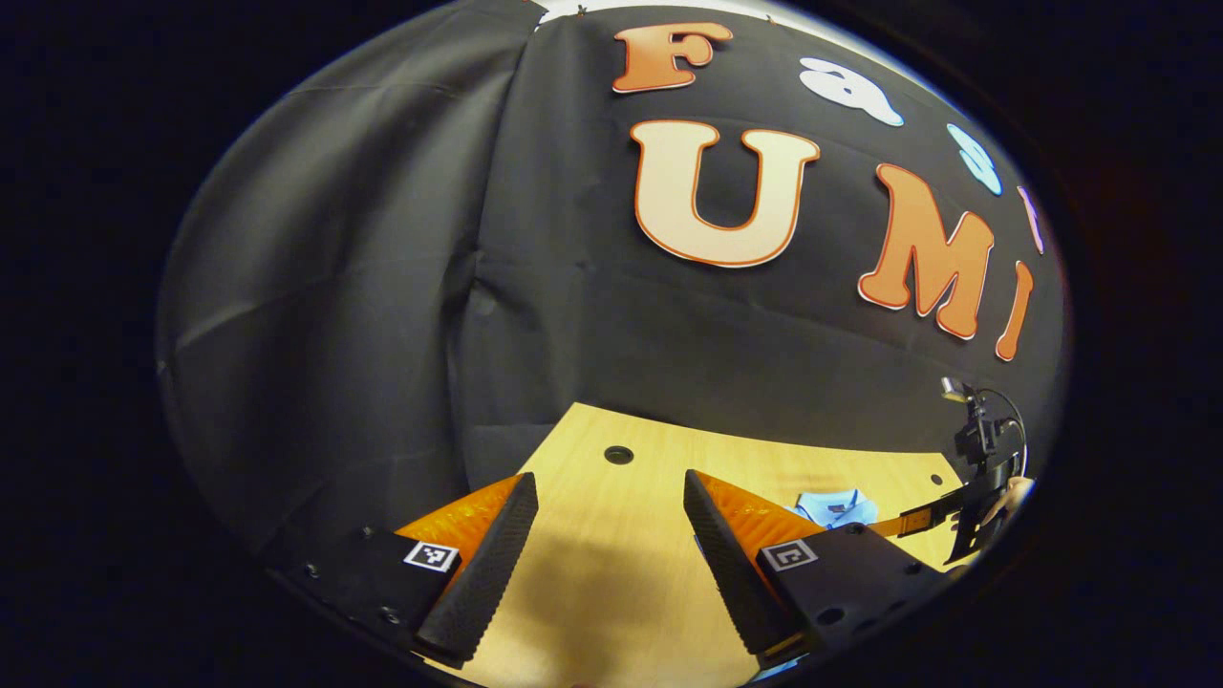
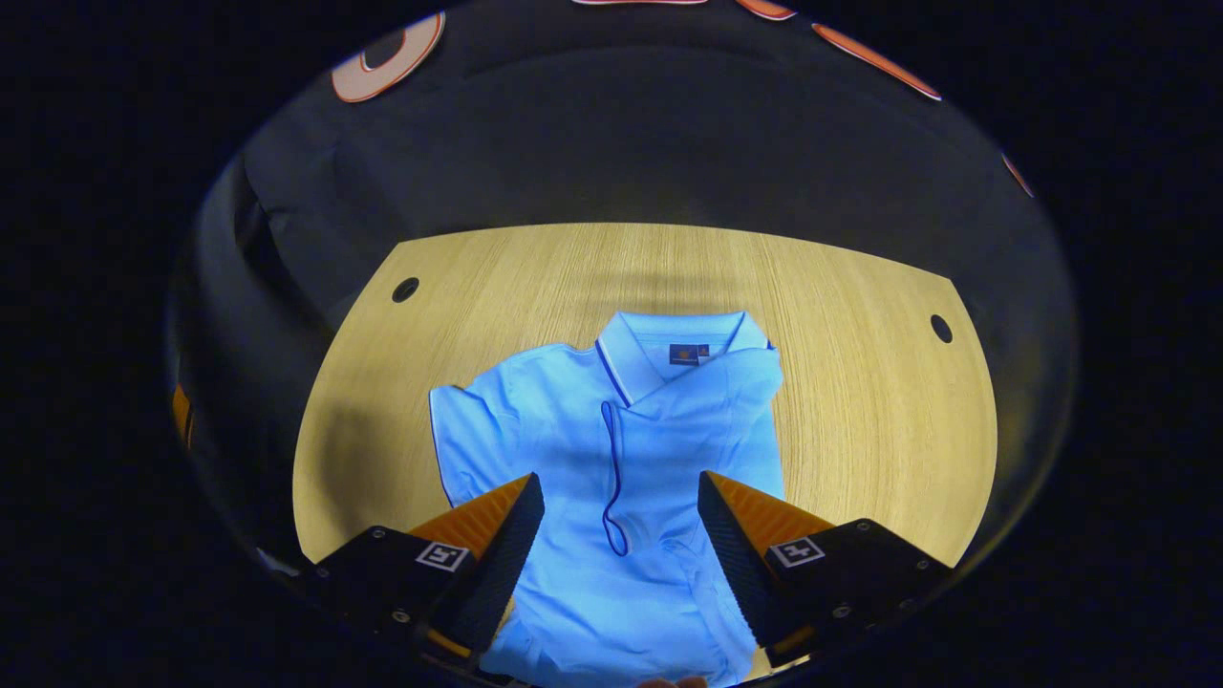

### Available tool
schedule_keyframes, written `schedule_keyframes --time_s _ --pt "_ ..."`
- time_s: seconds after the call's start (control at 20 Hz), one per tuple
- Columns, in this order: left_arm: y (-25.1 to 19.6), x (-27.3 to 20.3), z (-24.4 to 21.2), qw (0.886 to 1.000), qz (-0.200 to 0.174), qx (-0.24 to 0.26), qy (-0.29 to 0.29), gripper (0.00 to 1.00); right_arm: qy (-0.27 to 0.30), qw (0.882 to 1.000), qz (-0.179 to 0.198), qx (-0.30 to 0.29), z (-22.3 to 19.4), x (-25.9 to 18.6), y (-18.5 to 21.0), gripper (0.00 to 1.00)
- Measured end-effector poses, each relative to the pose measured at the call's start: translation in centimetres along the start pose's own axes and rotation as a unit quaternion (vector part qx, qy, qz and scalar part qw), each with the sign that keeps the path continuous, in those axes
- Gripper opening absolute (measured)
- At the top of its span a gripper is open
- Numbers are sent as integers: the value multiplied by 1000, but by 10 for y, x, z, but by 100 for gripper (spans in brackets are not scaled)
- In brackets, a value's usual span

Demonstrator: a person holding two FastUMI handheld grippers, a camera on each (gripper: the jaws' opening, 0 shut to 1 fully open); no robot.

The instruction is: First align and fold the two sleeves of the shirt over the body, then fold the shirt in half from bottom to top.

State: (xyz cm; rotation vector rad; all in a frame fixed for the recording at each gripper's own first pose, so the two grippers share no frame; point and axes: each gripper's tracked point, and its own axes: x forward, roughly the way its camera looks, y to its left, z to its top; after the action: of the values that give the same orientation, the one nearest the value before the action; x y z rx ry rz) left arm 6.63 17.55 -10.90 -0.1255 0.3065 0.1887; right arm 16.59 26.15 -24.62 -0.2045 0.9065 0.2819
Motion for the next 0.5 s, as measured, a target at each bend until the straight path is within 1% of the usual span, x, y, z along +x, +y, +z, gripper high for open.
schedule_keyframes --time_s 0.1,0.15,0.4,0.5 --pt "-16 7 -8 1000 -8 6 14 99 -16 1000 3 13 4 -12 -9 98" --pt "-20 13 -17 1000 -5 13 28 99 -25 1000 1 18 5 -18 -15 98" --pt "-62 43 -44 995 -27 20 91 99 -61 997 -27 24 7 -41 -63 98" --pt "-75 58 -54 992 -35 30 114 99 -66 997 -27 32 3 -47 -77 98"
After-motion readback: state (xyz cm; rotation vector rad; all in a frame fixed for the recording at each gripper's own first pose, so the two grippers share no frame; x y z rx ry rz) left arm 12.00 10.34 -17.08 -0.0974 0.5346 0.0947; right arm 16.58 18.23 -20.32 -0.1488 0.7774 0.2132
